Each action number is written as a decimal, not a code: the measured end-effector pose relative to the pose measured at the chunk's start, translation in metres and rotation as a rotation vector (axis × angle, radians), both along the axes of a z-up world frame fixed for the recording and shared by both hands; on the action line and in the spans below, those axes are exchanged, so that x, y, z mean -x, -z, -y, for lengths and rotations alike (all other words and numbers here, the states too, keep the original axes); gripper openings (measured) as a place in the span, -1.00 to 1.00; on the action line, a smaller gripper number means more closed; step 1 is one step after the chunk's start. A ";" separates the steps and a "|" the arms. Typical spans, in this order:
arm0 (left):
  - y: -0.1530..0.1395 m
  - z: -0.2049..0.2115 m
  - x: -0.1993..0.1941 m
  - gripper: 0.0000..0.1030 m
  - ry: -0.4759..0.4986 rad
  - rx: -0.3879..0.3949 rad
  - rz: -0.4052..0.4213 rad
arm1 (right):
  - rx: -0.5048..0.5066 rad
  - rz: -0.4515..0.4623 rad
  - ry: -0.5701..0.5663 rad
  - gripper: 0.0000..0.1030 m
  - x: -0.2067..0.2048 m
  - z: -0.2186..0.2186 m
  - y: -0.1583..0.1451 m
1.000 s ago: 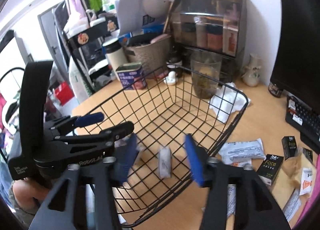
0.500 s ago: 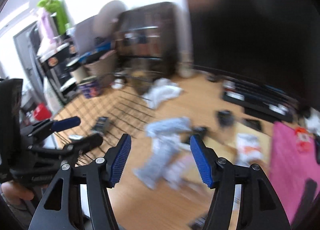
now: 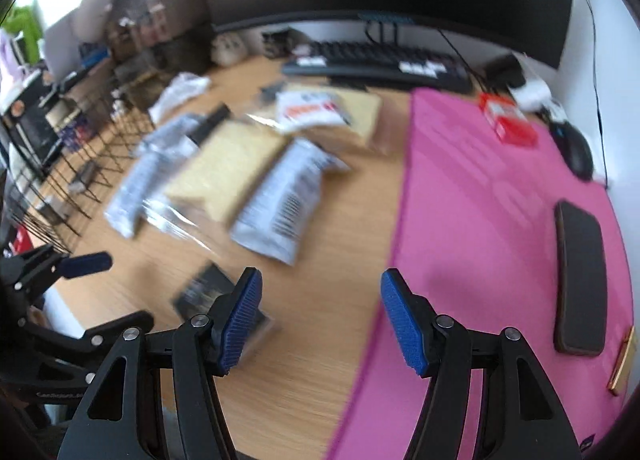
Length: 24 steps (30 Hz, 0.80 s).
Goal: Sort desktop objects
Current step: 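Return both tools to the desk above the remaining snacks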
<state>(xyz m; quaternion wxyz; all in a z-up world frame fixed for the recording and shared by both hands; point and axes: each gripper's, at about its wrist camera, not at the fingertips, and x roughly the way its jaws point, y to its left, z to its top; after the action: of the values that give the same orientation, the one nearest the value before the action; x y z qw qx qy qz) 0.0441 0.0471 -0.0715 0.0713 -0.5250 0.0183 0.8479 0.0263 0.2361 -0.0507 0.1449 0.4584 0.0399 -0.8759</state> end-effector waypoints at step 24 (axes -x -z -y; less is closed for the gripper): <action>-0.018 -0.008 0.022 0.57 0.022 -0.030 -0.047 | 0.008 0.023 -0.005 0.21 -0.009 0.000 0.001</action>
<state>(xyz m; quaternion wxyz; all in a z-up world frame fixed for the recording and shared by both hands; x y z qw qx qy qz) 0.0222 0.0552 -0.0538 0.0883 -0.5038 0.0130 0.8592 0.0353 0.2361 -0.0517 0.1492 0.4679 0.0360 -0.8703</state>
